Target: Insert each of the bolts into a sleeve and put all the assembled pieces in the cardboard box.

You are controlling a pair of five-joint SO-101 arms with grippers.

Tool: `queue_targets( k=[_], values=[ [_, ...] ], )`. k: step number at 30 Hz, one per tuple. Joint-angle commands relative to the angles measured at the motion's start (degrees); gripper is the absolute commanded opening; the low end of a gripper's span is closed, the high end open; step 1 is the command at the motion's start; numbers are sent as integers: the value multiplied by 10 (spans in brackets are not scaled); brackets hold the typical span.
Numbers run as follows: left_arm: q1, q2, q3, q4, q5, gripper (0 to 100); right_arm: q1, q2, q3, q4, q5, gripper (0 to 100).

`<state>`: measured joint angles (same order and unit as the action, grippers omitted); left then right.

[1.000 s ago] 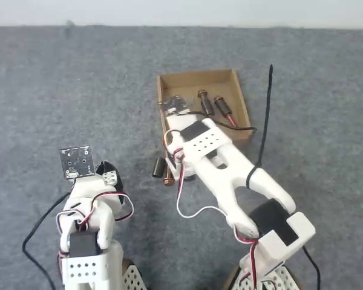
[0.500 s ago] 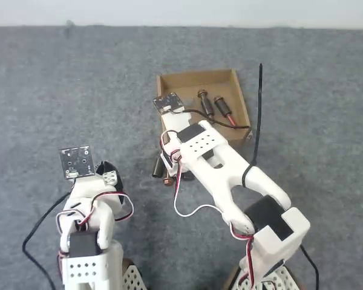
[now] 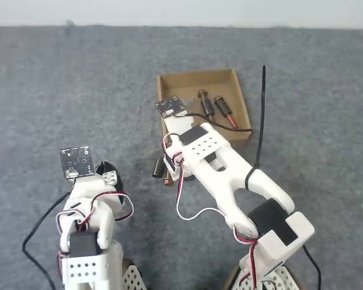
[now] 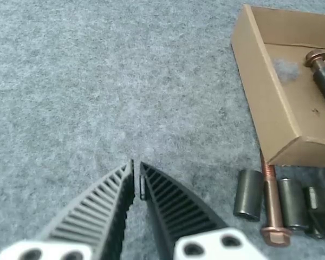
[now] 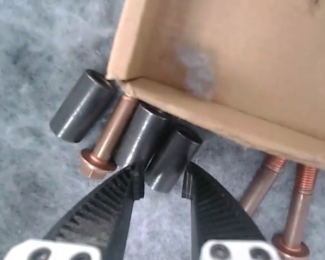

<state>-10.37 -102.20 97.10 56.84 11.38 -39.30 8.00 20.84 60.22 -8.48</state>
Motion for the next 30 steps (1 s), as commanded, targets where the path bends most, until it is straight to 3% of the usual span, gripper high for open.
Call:
queue_targets(
  k=[1,9,15,24,28,30],
  values=[
    [1,-3,-5,1,-6,12,6,-35,15,-42,-6,102],
    [1,-3,-5,1,-6,12,7,-35,91,-153,-5,102],
    [1,-3,-5,1,-6,12,25,4,91,-162,-4,102],
    [1,-3,-5,1,-6,12,25,60,21,-62,-2,96],
    [1,-3,-5,1,-6,12,28,39,20,-39,-1,2],
    [1,-3,-5,1,-6,12,33,15,22,-27,-1,20]
  ],
)
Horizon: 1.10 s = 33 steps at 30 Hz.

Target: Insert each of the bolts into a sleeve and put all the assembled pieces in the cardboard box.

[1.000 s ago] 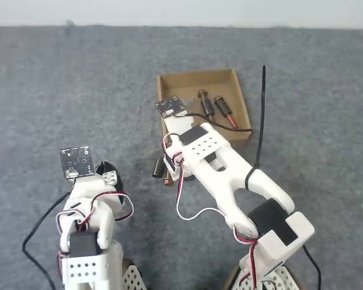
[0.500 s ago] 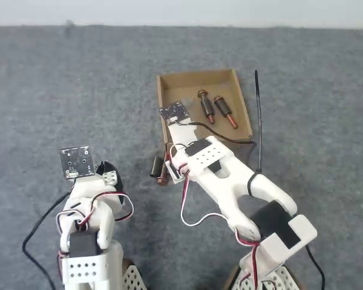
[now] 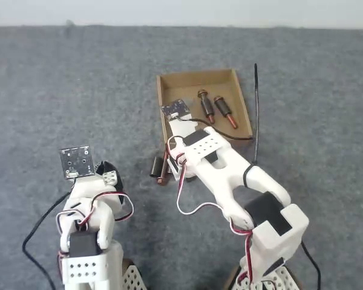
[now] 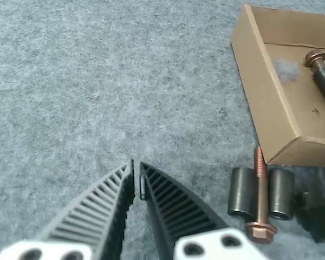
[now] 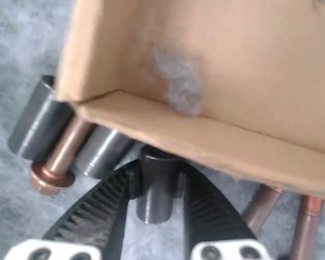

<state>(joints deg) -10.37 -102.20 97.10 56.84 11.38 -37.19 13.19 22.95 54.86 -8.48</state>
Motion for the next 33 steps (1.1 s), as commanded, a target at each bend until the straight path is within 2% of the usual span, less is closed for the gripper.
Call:
queue_targets(
  k=[1,11,17,22,28,33],
  values=[
    [1,-3,-5,1,-6,12,17,-51,1,39,-1,24],
    [1,-3,-5,1,-6,12,137,-175,11,139,-4,7],
    [1,-3,-5,0,-6,12,232,-177,77,100,-6,7],
    [27,-2,-5,-39,-5,12,298,-182,106,64,-7,7],
    [51,-2,-22,-50,-5,12,310,-182,105,55,-7,6],
    [55,-1,-74,-4,-5,12,311,-179,108,37,-7,6]
  ],
)
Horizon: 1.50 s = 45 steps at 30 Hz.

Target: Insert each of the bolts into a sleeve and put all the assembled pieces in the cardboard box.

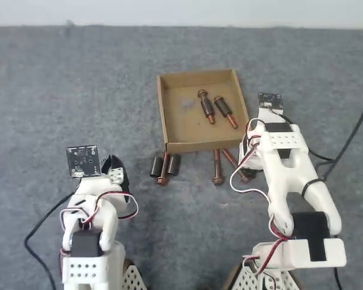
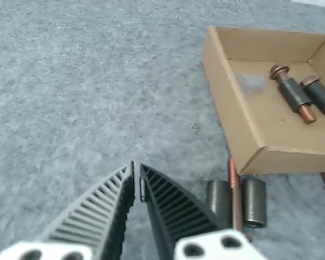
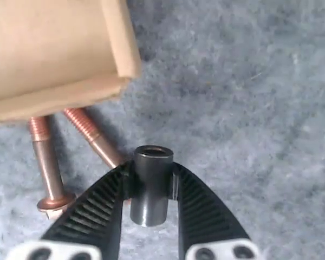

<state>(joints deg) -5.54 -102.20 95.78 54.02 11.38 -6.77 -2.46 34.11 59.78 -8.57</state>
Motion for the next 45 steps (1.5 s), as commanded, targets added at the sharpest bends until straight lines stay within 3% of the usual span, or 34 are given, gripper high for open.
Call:
queue_targets(
  k=[1,5,14,22,28,41,45],
  values=[
    [6,1,-70,28,-5,12,7,-21,-4,-12,-6,6],
    [7,77,-115,25,-5,12,7,-20,-4,-12,-6,6],
    [11,431,-329,30,-5,12,8,-19,-4,-13,-6,6],
    [135,622,-449,133,-5,13,9,-19,4,-31,-4,6],
    [195,733,-498,138,-2,13,10,-19,4,-32,-3,6],
    [207,886,-509,4,-2,14,7,-19,4,-32,-1,6],
    [208,918,-510,-25,-2,87,7,-19,4,-32,-1,6]
  ],
)
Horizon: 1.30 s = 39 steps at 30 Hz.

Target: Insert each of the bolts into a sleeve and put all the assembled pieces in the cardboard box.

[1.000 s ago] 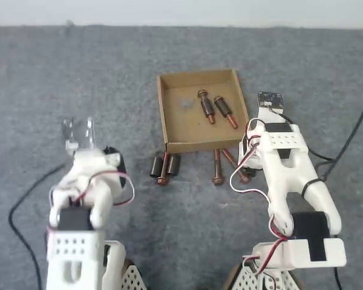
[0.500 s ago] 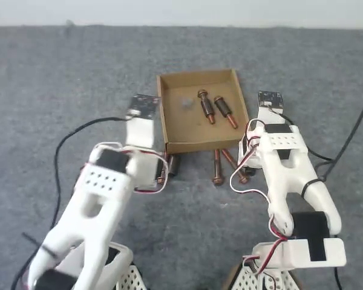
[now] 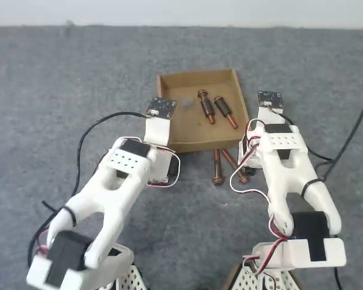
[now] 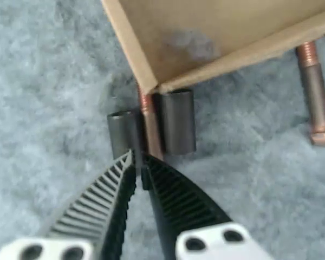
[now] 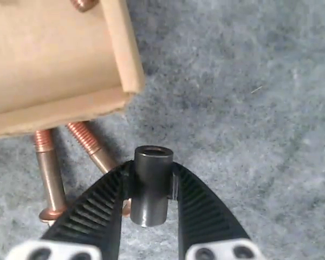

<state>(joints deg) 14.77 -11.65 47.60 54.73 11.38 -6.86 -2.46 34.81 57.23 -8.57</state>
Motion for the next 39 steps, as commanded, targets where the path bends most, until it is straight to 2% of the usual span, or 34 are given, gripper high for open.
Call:
queue_targets(
  k=[1,4,10,19,28,34,39],
  values=[
    [8,18,-29,-33,-2,109,7,-19,-4,-7,-1,6],
    [29,26,-24,-33,-2,148,7,-19,-4,-7,-1,6],
    [76,54,-3,-33,-2,148,8,-19,-4,-7,-1,6],
    [20,58,-3,-31,37,148,9,-19,-4,-7,-1,6],
    [18,55,-1,-27,37,148,8,-19,-4,-7,-1,6],
    [22,-40,10,26,37,148,7,-19,-4,-7,-1,6],
    [18,-90,44,-4,36,148,7,-18,-4,-7,-1,6]
  ],
)
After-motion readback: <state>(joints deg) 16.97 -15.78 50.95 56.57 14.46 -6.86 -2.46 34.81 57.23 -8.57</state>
